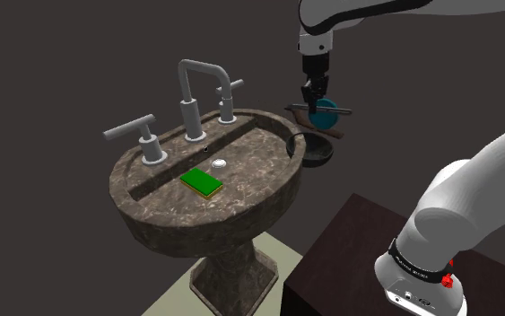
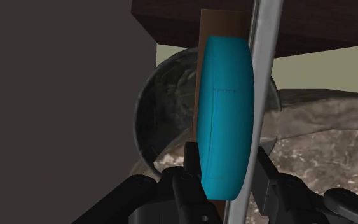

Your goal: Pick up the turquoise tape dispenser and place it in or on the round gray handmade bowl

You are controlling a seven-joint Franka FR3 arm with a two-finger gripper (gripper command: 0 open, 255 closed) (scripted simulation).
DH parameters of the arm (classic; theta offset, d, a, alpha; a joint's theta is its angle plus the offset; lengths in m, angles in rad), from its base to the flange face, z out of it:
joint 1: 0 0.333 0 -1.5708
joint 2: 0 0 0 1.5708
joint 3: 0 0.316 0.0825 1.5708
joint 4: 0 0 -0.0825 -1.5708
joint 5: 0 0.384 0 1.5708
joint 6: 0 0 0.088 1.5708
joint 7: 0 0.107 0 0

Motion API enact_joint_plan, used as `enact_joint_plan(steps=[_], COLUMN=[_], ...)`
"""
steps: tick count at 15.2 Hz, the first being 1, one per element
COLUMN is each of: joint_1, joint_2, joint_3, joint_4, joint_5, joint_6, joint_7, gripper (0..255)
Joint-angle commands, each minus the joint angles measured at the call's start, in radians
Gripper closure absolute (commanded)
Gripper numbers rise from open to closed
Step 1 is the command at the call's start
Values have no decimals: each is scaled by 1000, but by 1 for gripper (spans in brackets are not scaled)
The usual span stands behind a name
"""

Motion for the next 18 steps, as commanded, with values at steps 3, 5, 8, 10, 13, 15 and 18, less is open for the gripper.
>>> enact_joint_plan(steps=[3,5,8,10,13,15,18], joint_1=[-1,-1,-1,-2,-2,-2,-2], joint_2=[-1,0,4,9,9,9,9], joint_3=[-2,-2,-4,-5,-5,-5,-5], joint_4=[-56,-82,-119,-154,-154,-154,-154], joint_5=[-1,-2,-2,-3,-3,-3,-3], joint_6=[56,83,123,163,163,163,163], joint_7=[2,2,4,5,5,5,5], gripper=[255,255,255,255,255,255,255])
